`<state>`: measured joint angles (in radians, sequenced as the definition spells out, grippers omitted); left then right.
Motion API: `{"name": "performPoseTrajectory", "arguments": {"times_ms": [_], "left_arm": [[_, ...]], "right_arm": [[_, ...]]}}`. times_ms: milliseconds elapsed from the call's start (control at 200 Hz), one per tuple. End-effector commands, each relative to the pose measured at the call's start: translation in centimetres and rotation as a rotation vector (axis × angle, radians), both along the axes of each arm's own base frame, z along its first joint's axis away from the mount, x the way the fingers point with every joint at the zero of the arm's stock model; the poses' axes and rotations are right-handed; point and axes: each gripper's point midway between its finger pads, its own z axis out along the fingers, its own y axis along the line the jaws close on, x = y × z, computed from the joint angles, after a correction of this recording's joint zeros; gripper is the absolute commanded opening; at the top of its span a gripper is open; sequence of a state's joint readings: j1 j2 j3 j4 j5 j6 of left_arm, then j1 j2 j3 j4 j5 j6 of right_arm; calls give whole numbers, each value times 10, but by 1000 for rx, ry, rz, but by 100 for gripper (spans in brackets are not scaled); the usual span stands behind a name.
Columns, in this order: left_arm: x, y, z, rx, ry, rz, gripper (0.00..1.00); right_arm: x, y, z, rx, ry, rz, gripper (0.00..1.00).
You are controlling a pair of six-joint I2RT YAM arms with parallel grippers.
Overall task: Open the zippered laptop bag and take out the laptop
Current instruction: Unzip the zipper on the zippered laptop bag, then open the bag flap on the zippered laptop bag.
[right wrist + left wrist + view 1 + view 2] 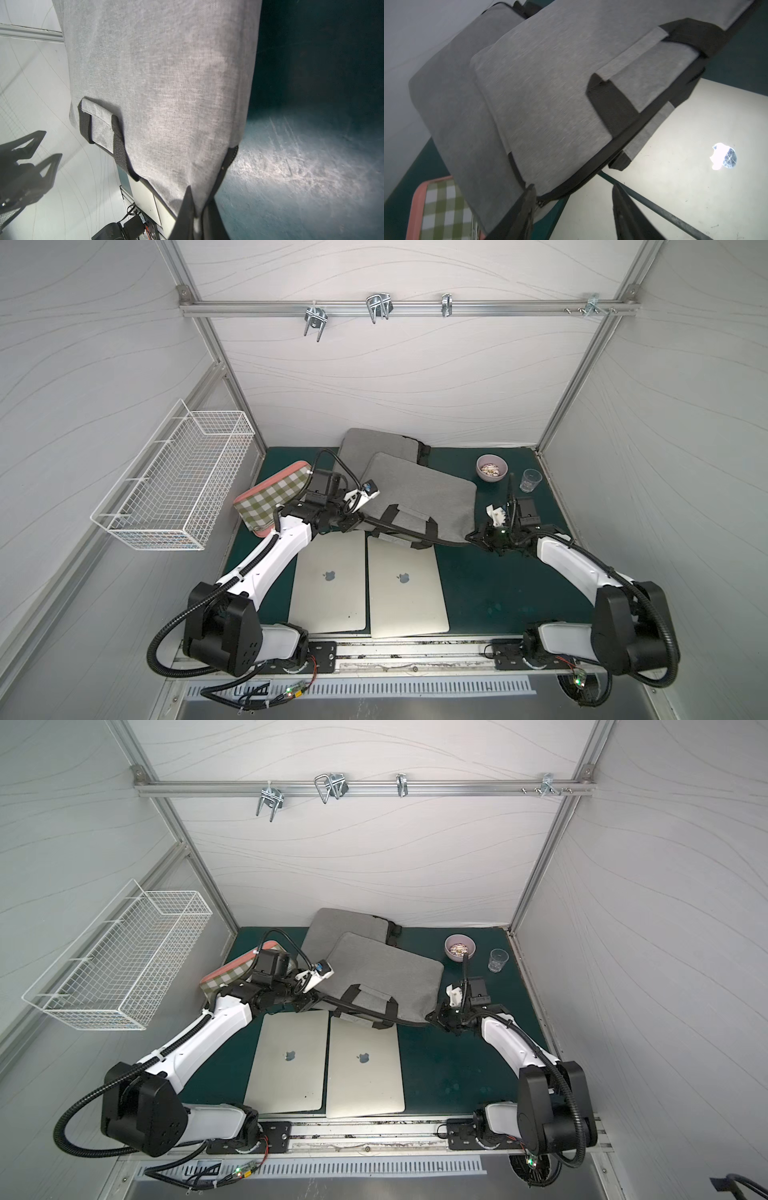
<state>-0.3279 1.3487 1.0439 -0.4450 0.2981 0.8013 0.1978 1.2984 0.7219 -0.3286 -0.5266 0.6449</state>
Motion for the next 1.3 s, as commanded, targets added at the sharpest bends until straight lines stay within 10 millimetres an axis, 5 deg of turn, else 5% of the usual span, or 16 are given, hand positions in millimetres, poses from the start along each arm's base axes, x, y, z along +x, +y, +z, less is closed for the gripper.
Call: {"name": "performPoseTrajectory", "arguments": {"times_ms": [0, 195, 820, 1100, 1295], "left_arm": [[4, -17, -3, 82, -109, -168, 60], [6, -35, -25, 217, -154, -285, 61], [31, -38, -51, 407, -239, -320, 59], [36, -42, -35, 411, -268, -282, 19], [25, -42, -11, 331, -254, -219, 3]], "right_arm": [[19, 10, 32, 50, -128, 50, 0], [20, 10, 35, 49, -128, 54, 0], [20, 11, 34, 61, -117, 62, 0], [26, 12, 36, 60, -129, 69, 0], [42, 13, 42, 48, -165, 82, 0]]}}
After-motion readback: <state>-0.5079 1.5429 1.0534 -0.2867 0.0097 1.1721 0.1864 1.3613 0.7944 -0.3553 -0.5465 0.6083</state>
